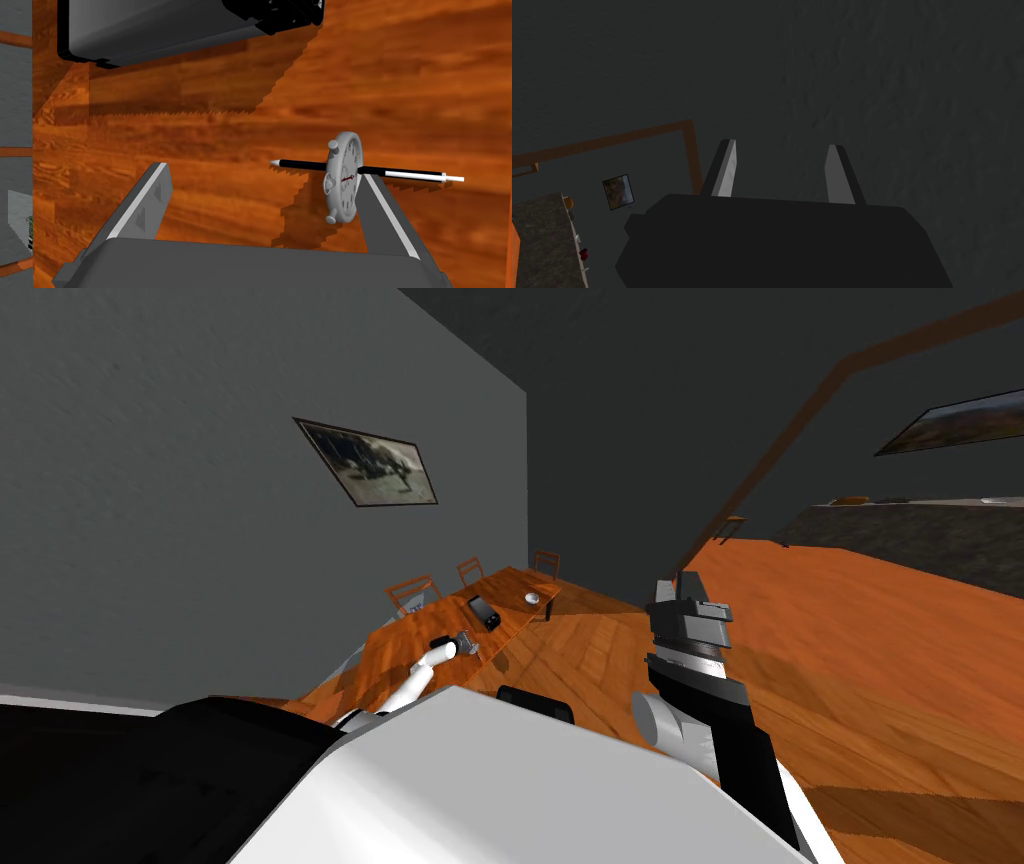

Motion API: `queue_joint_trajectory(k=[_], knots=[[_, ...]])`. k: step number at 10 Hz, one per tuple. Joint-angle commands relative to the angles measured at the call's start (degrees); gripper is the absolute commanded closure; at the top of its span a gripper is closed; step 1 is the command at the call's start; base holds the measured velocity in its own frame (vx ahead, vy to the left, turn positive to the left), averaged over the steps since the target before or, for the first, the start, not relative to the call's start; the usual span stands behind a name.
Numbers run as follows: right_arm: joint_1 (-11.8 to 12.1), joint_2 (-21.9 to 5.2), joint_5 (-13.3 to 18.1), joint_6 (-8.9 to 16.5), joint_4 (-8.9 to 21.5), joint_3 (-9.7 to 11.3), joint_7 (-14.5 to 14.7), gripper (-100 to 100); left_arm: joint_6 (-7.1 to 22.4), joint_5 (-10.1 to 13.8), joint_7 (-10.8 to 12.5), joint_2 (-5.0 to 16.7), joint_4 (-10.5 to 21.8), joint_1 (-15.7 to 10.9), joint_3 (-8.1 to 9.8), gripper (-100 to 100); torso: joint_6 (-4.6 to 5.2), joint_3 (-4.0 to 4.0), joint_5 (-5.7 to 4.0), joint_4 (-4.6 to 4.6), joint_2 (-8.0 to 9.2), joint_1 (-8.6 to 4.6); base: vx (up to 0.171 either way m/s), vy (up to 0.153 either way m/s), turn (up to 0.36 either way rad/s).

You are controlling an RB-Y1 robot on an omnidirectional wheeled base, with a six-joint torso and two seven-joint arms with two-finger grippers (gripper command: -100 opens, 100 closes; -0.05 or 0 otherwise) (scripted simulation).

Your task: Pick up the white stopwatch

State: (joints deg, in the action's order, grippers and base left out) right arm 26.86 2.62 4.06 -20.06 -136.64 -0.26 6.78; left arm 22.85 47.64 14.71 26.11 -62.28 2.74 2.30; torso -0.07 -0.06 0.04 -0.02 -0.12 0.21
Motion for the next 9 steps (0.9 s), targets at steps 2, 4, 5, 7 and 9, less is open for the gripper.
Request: queue_joint_trajectory(k=[2,4,5,7,9], knots=[[0.01,0.0,0.0,0.0,0.0,-0.01,0.0,0,3.42,1.71,1.01,0.48,4.18,-1.12,1.07,-100,-0.06,0.0,0.0,-0.01,0.0,0.01,0.0,0.035,-0.124],[0.01,0.0,0.0,0.0,0.0,-0.01,0.0,0,5.5,2.93,1.55,0.79,6.61,-1.72,1.73,-100,-0.05,-0.01,0.0,-0.01,-0.01,0.0,0.004,0.032,-0.139],[0.01,0.0,0.0,0.0,0.0,0.0,0.0,0,5.5,2.93,1.55,0.79,7.15,-1.72,1.73,-100,-0.03,-0.01,0.0,-0.01,-0.02,0.0,0.007,0.029,-0.108],[0.01,0.0,0.0,0.0,0.0,-0.01,0.0,0,7.48,4.07,2.06,1.05,9.44,-2.27,2.39,-100,-0.07,-0.01,-0.01,-0.01,-0.02,-0.06,0.003,0.016,-0.072],[0.0,0.0,0.0,0.0,0.0,0.0,0.0,0,9.37,5.12,2.52,1.27,11.66,-2.76,3.03,-100,-0.02,-0.02,0.0,-0.01,-0.04,0.04,0.006,0.046,-0.196]])
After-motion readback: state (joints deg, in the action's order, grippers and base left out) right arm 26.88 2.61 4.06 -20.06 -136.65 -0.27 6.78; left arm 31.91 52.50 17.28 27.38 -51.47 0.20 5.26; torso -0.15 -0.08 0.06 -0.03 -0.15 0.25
